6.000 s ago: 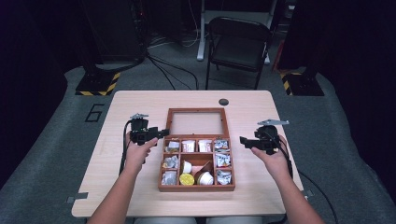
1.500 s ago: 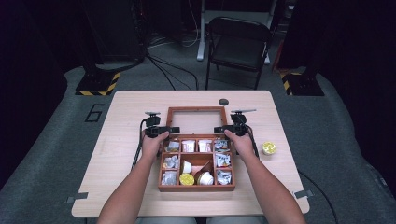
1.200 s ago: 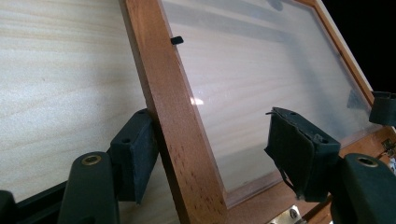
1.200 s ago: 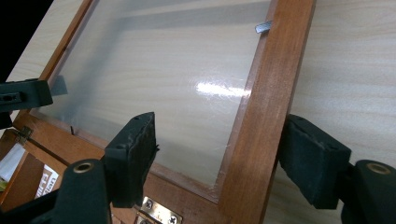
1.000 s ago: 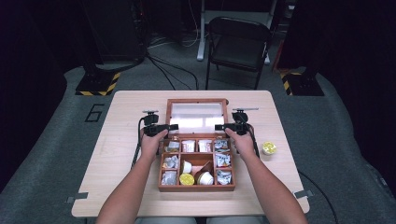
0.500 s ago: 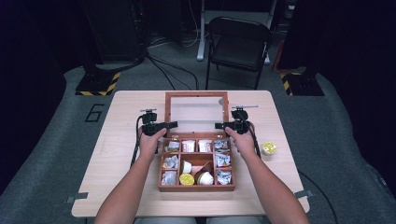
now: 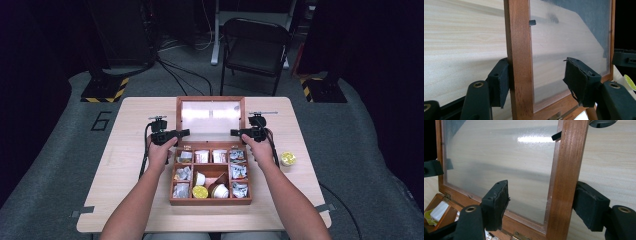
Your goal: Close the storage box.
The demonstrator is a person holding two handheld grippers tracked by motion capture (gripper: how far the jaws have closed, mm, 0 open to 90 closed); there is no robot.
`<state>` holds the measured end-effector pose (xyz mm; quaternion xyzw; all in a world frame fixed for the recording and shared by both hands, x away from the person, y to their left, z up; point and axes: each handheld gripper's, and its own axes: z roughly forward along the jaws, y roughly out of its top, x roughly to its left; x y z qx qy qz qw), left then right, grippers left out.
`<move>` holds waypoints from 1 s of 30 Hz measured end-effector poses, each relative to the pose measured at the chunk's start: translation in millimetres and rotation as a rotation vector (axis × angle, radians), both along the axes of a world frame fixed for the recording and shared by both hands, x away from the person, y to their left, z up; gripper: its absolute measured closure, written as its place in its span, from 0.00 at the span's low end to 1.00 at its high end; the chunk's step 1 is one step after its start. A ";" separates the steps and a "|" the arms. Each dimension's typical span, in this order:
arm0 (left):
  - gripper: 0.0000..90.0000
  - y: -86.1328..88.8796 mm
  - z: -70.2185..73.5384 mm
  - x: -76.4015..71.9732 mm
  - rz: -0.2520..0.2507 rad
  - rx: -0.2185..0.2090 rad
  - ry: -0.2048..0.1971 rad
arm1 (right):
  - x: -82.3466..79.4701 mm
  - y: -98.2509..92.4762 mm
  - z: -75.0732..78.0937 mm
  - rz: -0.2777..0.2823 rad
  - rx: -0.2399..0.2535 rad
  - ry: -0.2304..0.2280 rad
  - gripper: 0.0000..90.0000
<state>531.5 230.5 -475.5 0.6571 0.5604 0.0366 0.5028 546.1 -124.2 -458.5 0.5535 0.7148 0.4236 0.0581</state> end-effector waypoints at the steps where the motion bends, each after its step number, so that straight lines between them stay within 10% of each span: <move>1: 0.43 0.3 0.8 -0.1 0.001 0.000 -0.006 | -0.6 -0.3 0.9 0.001 0.002 -0.001 0.35; 30: 0.44 0.6 34.0 -27.6 -0.039 0.038 -0.134 | -37.5 -4.1 23.9 0.035 -0.014 -0.125 0.38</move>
